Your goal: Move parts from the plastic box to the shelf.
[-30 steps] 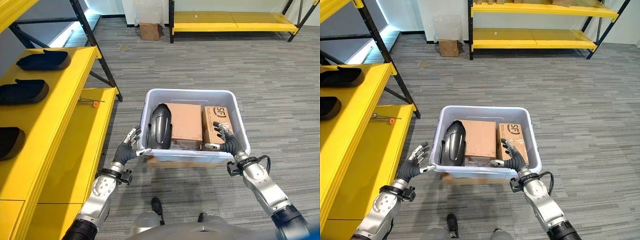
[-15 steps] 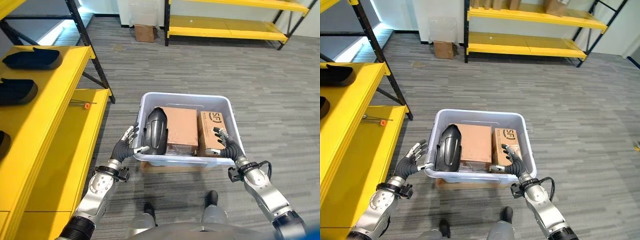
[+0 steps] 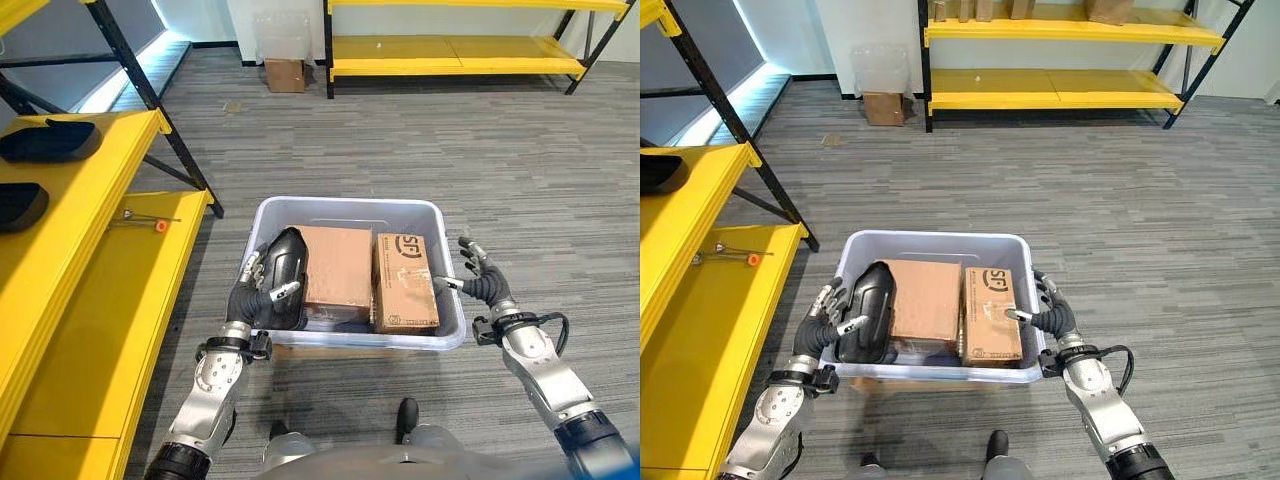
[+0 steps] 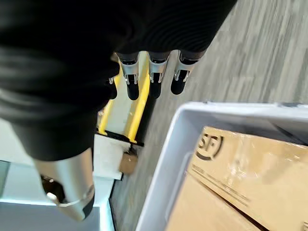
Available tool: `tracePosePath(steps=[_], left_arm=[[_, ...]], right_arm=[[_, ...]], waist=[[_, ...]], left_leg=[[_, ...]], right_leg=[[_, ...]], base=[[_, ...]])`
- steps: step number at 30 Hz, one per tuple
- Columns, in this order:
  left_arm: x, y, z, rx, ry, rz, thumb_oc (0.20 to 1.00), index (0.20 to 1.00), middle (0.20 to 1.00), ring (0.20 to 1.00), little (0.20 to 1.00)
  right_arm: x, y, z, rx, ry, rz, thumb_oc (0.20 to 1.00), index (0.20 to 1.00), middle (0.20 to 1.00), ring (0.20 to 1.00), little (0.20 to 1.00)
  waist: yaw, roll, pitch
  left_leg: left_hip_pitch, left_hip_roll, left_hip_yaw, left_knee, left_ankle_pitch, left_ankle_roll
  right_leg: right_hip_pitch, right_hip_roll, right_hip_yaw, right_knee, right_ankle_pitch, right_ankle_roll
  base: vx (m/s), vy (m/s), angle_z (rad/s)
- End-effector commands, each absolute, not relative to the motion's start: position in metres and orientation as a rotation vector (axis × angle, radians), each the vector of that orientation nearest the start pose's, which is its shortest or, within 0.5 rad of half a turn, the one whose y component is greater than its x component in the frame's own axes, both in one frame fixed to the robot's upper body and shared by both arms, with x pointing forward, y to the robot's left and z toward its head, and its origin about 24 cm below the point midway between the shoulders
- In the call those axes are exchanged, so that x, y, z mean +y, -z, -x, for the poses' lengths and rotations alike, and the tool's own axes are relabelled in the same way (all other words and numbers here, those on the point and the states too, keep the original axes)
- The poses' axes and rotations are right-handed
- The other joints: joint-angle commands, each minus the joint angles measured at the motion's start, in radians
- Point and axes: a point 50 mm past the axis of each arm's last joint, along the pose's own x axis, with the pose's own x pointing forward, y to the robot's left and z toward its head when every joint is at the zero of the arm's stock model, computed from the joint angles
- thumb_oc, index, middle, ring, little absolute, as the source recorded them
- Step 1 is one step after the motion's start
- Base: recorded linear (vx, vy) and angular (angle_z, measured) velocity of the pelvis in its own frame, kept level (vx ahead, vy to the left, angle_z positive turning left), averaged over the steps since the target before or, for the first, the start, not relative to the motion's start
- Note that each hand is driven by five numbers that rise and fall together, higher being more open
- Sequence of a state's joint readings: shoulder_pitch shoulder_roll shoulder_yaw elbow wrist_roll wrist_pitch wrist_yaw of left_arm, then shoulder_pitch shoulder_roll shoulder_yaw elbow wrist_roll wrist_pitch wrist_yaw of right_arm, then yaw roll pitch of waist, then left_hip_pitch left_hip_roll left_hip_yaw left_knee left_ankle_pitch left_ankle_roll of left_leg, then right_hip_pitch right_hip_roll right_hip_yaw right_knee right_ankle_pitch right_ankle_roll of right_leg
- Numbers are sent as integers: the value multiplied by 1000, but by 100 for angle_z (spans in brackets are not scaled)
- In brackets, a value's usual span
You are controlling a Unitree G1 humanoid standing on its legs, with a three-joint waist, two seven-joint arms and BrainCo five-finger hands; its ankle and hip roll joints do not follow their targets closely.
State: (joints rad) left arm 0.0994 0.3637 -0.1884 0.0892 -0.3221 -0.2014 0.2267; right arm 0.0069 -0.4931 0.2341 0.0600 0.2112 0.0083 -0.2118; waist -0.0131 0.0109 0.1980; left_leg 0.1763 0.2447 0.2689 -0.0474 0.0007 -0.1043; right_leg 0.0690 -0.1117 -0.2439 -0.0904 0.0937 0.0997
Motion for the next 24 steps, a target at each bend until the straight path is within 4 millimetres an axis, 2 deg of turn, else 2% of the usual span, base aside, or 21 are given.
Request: tracePosePath(steps=[1,6,11,14,17,20,24], left_arm=[[211,-35,-239,-47,-197,-86,1000,1000,1000,1000,1000],[210,-48,-264,-88,-275,-112,1000,1000,1000,1000,1000],[204,-47,-283,-39,-298,-73,1000,1000,1000,1000,1000],[197,-52,-298,-41,-310,-94,1000,1000,1000,1000,1000],[182,-68,-324,-83,-335,-135,1000,1000,1000,1000,1000],[181,-74,-333,-88,-380,-150,1000,1000,1000,1000,1000],[176,-78,-341,-78,-436,-67,1000,1000,1000,1000,1000]], right_arm=[[-201,-65,-257,-93,35,309,1000,1000,1000,1000,1000],[-203,-74,-261,-145,58,319,1000,1000,1000,1000,1000],[-200,-75,-263,-153,48,340,1000,1000,1000,1000,1000],[-199,-82,-270,-175,58,360,1000,1000,1000,1000,1000],[-195,-99,-285,-234,49,364,1000,1000,1000,1000,1000],[-194,-109,-291,-262,43,374,1000,1000,1000,1000,1000],[-192,-119,-297,-293,52,380,1000,1000,1000,1000,1000]], waist=[[1,-65,-25],[-31,-65,-9],[-56,-72,23],[-71,-84,72],[-98,-94,154],[-111,-101,193],[-121,-114,242]], left_leg=[[-75,-42,-6,31,34,4],[-112,-35,11,70,27,3],[-153,-28,27,112,16,6],[-206,-16,37,142,15,4],[-285,1,50,194,15,-2],[-319,8,55,223,12,-7],[-381,18,52,262,11,-16]], right_leg=[[5,-77,-22,127,-75,35],[-40,-72,3,149,-77,36],[-93,-71,35,173,-74,45],[-143,-64,53,187,-71,47],[-209,-58,67,207,-70,42],[-240,-57,72,220,-70,39],[-291,-55,72,239,-69,35]], base=[[65,5,-18],[40,11,-19],[-11,11,-17],[-206,-22,-18],[-245,42,-12],[-103,41,-7],[-139,7,-4]])
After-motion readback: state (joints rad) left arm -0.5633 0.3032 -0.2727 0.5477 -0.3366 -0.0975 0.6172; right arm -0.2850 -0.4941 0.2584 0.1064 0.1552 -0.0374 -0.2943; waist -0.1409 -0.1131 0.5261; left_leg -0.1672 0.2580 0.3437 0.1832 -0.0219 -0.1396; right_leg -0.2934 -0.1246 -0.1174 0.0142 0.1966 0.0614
